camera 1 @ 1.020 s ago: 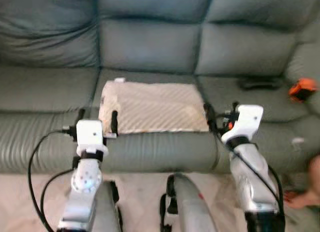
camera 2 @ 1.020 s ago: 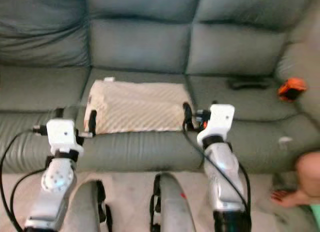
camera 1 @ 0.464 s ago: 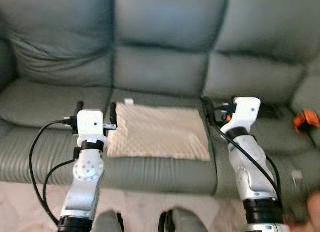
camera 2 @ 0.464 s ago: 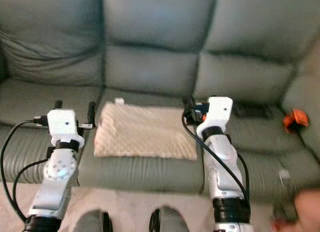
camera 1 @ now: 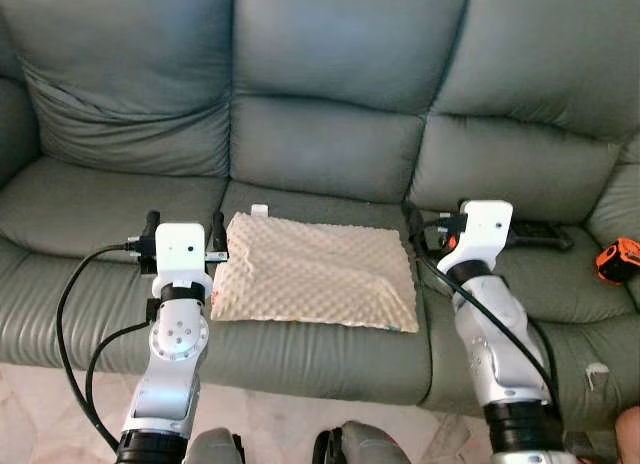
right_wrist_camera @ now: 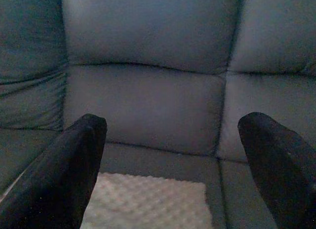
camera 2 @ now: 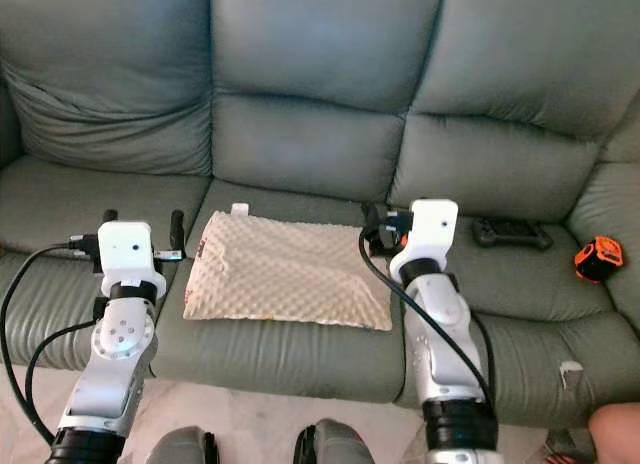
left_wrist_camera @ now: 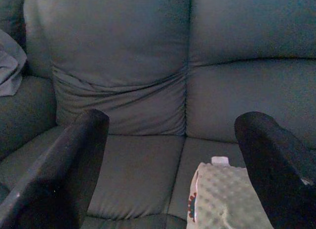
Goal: Move the pillow to the sofa
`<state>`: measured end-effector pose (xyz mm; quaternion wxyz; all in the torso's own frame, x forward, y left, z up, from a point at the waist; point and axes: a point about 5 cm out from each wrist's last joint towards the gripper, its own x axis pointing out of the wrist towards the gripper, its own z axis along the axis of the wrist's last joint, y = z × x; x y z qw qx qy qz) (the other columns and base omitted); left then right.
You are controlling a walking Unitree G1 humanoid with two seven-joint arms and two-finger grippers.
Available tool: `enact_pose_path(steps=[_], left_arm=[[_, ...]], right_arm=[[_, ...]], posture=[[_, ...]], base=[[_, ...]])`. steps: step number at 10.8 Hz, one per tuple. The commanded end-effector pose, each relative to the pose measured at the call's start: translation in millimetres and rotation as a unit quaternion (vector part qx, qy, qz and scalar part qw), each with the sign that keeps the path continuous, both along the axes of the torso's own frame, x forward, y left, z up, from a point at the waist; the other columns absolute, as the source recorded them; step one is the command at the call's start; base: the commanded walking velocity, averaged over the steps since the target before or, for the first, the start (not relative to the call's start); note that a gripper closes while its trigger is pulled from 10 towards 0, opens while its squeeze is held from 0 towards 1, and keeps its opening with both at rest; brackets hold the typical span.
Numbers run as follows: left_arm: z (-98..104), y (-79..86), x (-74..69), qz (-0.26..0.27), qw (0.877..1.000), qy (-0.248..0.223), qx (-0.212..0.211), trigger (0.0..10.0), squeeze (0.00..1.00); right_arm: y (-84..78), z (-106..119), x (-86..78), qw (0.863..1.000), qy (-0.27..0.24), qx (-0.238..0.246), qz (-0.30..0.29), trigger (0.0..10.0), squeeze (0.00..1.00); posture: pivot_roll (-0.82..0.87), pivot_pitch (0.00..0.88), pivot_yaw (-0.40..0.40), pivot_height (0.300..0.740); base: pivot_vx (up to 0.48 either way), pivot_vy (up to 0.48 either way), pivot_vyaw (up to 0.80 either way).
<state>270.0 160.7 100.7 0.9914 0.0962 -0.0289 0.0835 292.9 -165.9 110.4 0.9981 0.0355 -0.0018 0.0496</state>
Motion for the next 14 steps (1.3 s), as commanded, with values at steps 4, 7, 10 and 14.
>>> enact_pose_path(steps=[4,7,10,14], left_arm=[[-1,-1.4,4.9,-0.018,1.0,0.016,-0.005,10.0,0.0],[0,-4.3,6.3,-0.025,0.999,0.019,-0.016,10.0,0.0],[5,-11.9,12.5,-0.032,0.999,0.011,-0.025,10.0,0.0],[-2,5.4,5.9,-0.025,0.999,0.021,0.006,10.0,0.0]], right_arm=[[8.6,4,-3.8,0.999,-0.02,-0.005,0.025,10.0,0.0],[10.4,3,-2.2,0.999,-0.024,0.004,0.032,10.0,0.0],[13.5,0,-3.5,0.999,-0.022,0.01,0.038,10.0,0.0],[8.2,-5,-6.3,0.999,-0.019,0.006,0.031,10.0,0.0]], posture=[[-0.03,0.038,-0.076,0.74],[-0.02,0.036,-0.07,0.74],[-0.03,0.036,-0.065,0.74],[-0.03,0.043,-0.057,0.74]], base=[[0.0,0.0,0.7],[0.0,0.0,0.79],[0.0,0.0,0.79],[0.0,0.0,0.79]])
